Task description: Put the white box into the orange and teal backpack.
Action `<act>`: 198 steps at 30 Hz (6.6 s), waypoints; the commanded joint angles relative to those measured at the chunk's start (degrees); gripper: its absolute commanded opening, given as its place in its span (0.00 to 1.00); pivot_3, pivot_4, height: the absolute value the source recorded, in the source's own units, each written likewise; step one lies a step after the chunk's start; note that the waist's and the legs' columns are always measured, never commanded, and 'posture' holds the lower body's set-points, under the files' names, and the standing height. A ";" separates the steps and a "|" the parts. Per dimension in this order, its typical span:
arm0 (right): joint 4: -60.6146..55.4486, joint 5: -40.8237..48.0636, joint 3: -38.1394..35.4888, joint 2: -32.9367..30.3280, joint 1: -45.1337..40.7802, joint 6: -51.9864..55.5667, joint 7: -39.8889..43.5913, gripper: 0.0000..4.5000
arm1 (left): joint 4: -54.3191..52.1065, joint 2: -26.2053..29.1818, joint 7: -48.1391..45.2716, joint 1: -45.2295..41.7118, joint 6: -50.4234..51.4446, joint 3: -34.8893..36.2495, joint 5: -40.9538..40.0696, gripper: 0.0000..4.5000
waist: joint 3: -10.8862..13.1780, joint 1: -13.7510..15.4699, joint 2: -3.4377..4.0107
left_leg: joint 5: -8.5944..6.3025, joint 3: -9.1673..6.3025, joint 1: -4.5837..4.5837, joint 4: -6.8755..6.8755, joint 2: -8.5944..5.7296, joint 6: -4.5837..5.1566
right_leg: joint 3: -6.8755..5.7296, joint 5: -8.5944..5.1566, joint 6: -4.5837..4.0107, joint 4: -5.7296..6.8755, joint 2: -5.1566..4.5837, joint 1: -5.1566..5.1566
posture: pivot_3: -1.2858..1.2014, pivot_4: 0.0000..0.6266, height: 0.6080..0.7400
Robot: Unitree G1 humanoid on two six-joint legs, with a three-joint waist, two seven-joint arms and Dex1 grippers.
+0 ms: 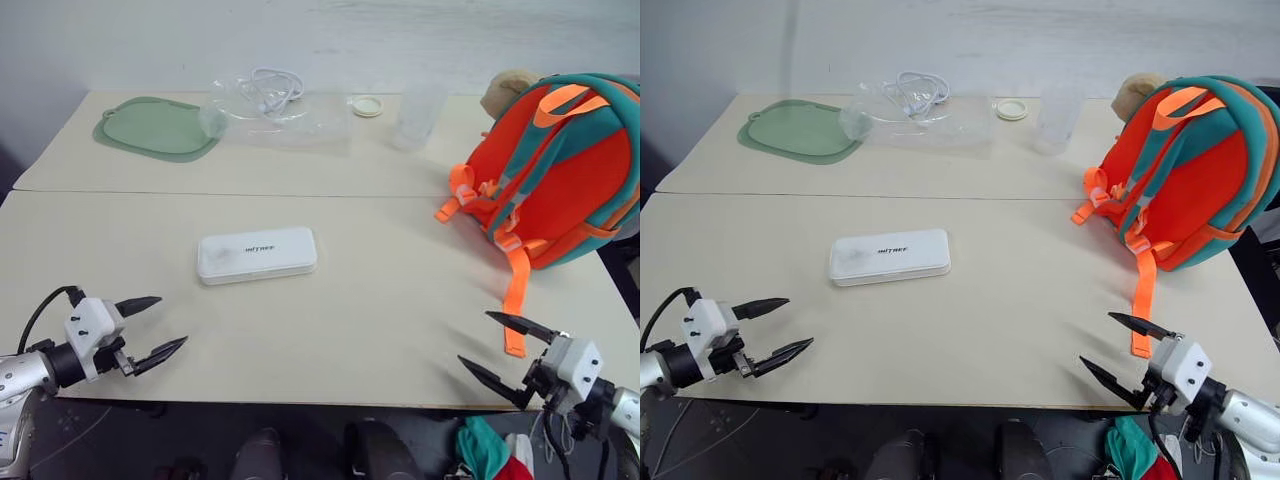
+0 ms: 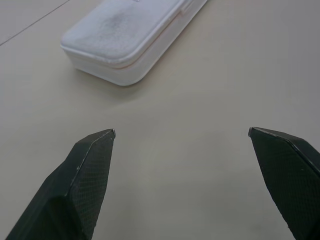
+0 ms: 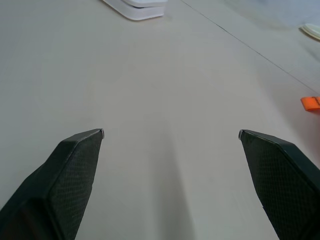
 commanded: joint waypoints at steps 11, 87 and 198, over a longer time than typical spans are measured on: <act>-6.14 3.08 2.44 -0.51 -3.40 2.89 -0.73 0.99 | -3.12 4.25 -3.21 -1.19 14.71 4.47 -10.07 1.00 | -0.01 -0.06 -0.01 | 0.00 -0.01 0.03 -0.01 0.02 -0.02 | 0.00 -0.02 -0.03 0.02 0.01 0.00 | 0.52 0.24 1.00; -14.92 -14.17 27.22 2.79 -26.69 46.69 -13.43 0.00 | -4.20 -16.51 23.39 -29.61 40.54 -27.66 7.62 0.05 | -0.59 1.70 -0.16 | 0.05 -0.08 -0.43 0.85 0.03 -0.23 | -0.28 0.02 0.05 0.27 0.02 -0.13 | 0.52 0.24 1.00; -18.75 48.54 13.74 0.06 -49.04 65.23 -5.05 0.01 | 7.94 -3.25 -7.29 -29.30 38.41 1.09 -32.18 0.27 | 0.06 -1.38 0.12 | 0.24 -0.15 -0.70 0.05 0.34 -0.51 | -0.36 -0.05 -0.09 0.01 0.29 -0.55 | 0.52 0.24 1.00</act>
